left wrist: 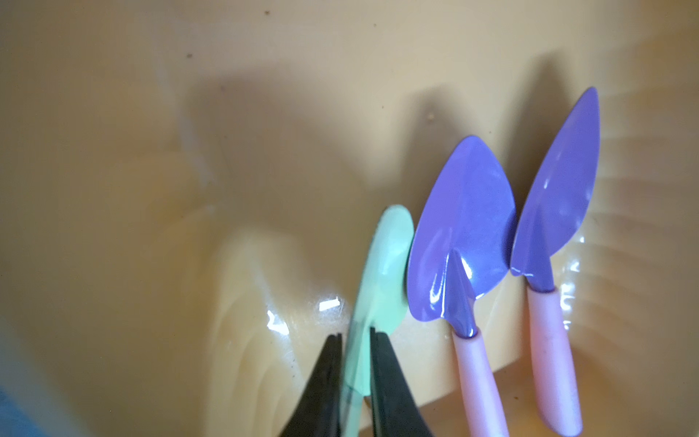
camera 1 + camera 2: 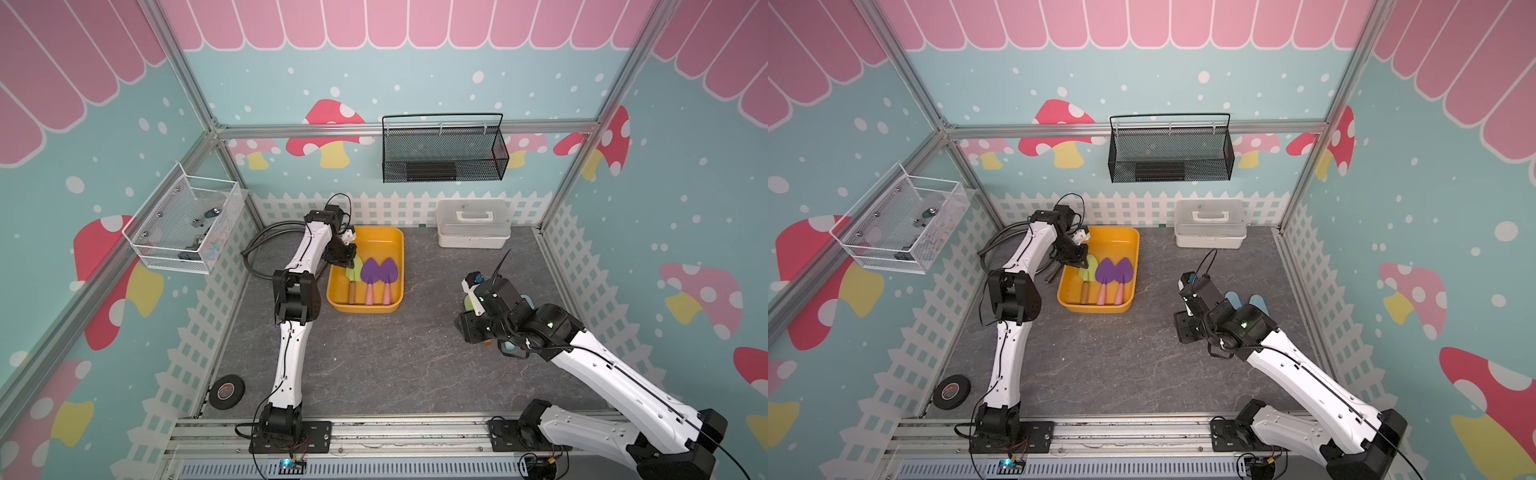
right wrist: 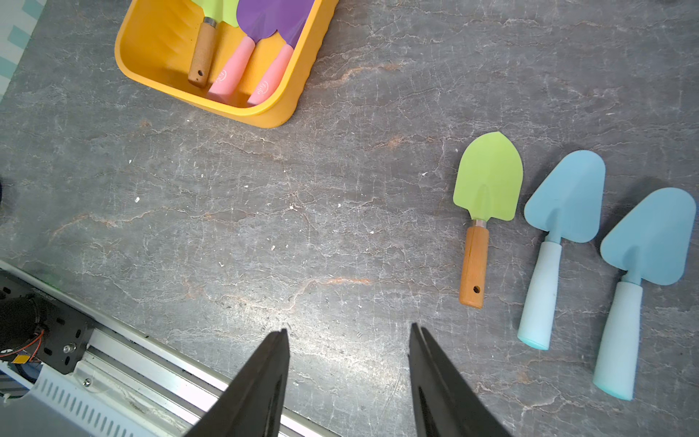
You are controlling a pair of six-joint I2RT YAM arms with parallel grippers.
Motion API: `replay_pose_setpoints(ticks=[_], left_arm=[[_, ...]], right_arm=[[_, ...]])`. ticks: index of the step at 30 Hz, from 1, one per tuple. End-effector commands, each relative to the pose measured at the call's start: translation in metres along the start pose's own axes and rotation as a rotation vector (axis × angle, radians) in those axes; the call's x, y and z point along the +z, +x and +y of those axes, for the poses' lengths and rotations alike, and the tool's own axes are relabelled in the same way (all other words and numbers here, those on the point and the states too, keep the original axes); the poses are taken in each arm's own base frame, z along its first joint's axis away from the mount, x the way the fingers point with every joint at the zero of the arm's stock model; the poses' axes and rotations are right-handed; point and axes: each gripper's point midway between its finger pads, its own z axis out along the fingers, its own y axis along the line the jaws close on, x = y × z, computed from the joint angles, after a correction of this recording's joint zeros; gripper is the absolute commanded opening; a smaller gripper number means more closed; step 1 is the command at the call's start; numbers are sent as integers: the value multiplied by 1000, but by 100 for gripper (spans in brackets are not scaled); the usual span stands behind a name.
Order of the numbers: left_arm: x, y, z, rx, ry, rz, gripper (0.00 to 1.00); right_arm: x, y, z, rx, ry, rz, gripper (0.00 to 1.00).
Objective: Put the shovel into the storage box
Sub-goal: Place the shovel in the storage box, then pick up the shovel from the center of the board.
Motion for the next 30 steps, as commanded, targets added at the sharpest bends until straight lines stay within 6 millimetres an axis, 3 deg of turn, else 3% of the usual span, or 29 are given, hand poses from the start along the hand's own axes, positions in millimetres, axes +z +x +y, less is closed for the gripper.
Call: replay_pose_setpoints(ticks=[1, 11, 17, 23, 30], left_arm=[[13, 6, 4, 5, -24, 37, 27], [8, 6, 13, -6, -83, 34, 33], [-12, -2, 8, -12, -91, -15, 33], [-72, -23, -34, 5, 32, -169, 39], [-157, -29, -113, 83, 216, -348, 49]], right_arm=[[-2, 6, -3, 5, 9, 8, 54], [-4, 7, -4, 5, 8, 7, 54], [-3, 8, -9, 10, 35, 3, 54], [8, 5, -36, 46, 179, 22, 62], [38, 3, -76, 100, 270, 122, 65]])
